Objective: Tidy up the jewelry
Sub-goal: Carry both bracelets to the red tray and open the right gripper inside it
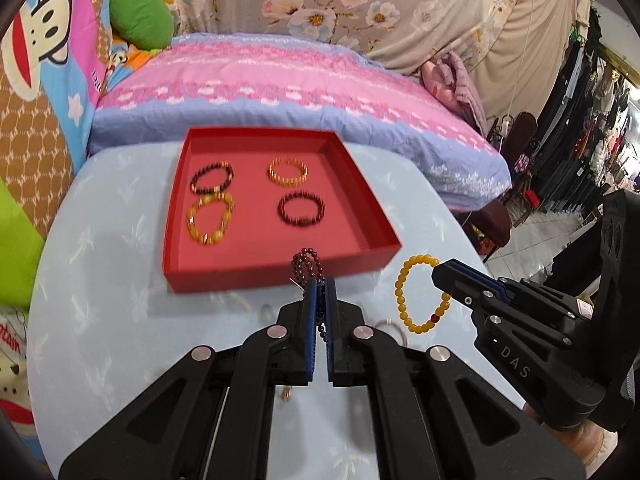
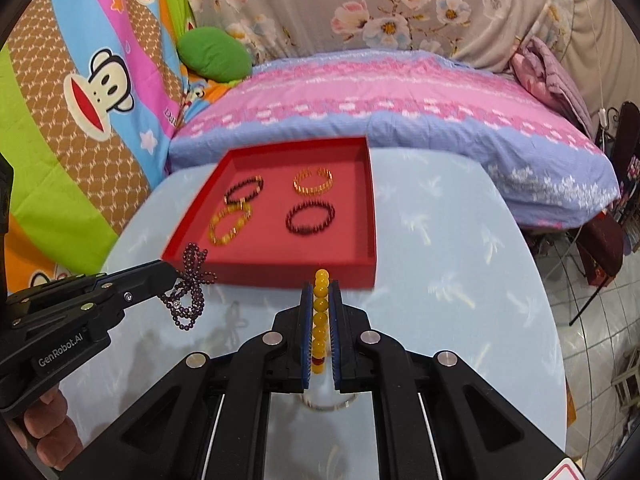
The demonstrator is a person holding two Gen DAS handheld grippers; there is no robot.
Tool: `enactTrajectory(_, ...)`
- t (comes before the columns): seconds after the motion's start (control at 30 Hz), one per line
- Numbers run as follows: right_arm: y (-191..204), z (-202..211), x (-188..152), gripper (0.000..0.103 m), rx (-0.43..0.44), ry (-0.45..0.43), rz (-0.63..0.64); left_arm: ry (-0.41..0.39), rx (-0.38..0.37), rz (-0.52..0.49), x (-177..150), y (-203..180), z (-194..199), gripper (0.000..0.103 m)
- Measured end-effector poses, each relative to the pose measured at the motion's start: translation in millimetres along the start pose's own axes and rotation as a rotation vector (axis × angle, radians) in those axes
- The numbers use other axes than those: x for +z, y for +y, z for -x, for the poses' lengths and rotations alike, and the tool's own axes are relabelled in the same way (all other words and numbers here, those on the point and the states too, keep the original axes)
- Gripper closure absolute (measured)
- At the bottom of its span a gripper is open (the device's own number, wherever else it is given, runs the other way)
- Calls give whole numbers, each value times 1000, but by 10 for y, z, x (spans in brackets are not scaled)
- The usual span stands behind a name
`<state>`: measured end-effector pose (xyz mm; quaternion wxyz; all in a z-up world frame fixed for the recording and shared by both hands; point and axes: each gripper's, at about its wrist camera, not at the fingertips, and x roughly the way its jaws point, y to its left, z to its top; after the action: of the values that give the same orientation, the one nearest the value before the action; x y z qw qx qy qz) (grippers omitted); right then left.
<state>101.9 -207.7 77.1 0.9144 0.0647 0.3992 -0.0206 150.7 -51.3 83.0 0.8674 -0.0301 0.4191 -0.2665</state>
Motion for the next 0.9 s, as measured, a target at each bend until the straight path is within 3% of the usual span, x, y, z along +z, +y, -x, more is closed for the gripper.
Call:
enactTrajectory(0.2,44,-187,443,96,35,-30,-14,-36,12,14,353,95,-136,100)
enactTrajectory(0.4,117,-564,668,96,114,6,-59,-11,-23,66,496,285,-400,100)
enactTrajectory(0.63,131,-1041,567,96,145,92,-104,58,-34,114,406,504,-783,100)
enactTrajectory(0.9,1,-1271,385,96,79,142,-103,105,77,85,239,627,-1031,100)
